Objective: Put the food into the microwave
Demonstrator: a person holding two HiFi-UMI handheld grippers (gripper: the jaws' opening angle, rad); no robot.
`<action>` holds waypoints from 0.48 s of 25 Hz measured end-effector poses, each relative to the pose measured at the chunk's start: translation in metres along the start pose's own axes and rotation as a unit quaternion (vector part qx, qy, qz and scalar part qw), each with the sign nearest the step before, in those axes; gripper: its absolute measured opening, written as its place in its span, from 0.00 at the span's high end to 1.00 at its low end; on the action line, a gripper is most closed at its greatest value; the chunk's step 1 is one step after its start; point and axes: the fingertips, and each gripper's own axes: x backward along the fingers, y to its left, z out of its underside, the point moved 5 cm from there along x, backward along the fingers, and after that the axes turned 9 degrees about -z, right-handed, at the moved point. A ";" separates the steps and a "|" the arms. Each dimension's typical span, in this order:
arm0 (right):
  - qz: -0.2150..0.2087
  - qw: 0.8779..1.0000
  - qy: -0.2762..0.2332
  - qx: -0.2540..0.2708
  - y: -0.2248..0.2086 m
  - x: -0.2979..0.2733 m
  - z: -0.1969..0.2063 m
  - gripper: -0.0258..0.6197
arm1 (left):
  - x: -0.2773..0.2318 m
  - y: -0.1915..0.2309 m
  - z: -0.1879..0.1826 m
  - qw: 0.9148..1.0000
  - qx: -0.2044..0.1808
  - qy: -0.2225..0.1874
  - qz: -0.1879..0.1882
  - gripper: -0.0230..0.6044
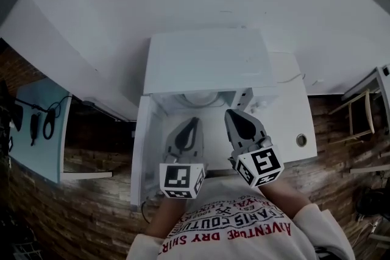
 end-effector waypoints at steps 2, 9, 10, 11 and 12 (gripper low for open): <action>0.003 1.000 -0.008 0.011 0.001 0.003 -0.006 0.94 | 0.003 0.001 -0.007 1.000 0.003 -0.009 0.000 0.93; 0.007 1.000 0.012 0.018 -0.002 0.002 0.003 0.94 | 0.004 0.003 -0.014 1.000 -0.004 -0.019 -0.005 0.93; 0.009 1.000 0.016 0.022 -0.002 0.001 0.004 0.94 | 0.003 0.003 -0.013 1.000 -0.004 -0.019 -0.004 0.93; 0.011 0.999 0.019 0.026 -0.002 0.001 0.006 0.94 | 0.003 0.002 -0.013 1.000 -0.004 -0.018 -0.003 0.93; 0.012 0.999 0.022 0.030 -0.002 0.001 0.007 0.94 | 0.003 0.001 -0.012 1.000 -0.004 -0.016 -0.001 0.93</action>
